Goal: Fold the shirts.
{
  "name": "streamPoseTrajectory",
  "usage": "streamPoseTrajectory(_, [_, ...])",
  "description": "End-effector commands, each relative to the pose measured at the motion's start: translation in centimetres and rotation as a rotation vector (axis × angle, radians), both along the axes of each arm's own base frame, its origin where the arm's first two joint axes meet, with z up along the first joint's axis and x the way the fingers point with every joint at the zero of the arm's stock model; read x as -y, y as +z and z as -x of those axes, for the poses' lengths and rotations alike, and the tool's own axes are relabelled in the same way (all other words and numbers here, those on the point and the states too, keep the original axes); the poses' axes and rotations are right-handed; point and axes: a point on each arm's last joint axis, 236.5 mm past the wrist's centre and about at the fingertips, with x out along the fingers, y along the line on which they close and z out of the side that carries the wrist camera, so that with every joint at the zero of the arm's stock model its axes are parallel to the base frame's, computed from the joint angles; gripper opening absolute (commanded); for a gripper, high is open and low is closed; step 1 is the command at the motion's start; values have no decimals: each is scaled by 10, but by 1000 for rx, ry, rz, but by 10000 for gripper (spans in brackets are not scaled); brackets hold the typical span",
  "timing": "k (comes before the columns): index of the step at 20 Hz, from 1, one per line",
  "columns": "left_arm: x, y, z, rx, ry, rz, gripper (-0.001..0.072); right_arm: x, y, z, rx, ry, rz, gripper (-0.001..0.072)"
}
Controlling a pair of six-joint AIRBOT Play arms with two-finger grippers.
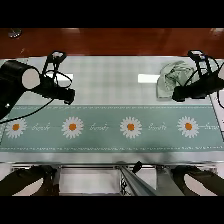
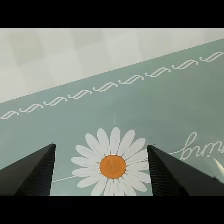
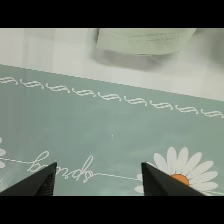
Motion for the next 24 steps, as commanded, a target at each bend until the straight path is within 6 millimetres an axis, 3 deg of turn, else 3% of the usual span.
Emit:
streamPoseTrajectory(1, [0,0,0,0,0,0,715,0,0,0,0,1,0,606])
streamPoseTrajectory(17, [0,0,0,0,0,0,715,0,0,0,1,1,-1,606])
streamPoseTrajectory(21, [3,2,-6,28,-2,11,715,-7,8,-23,102,-4,-32,604])
streamPoseTrajectory(24, [8,8,-19,87,-6,34,715,-11,10,-26,115,-19,-57,604])
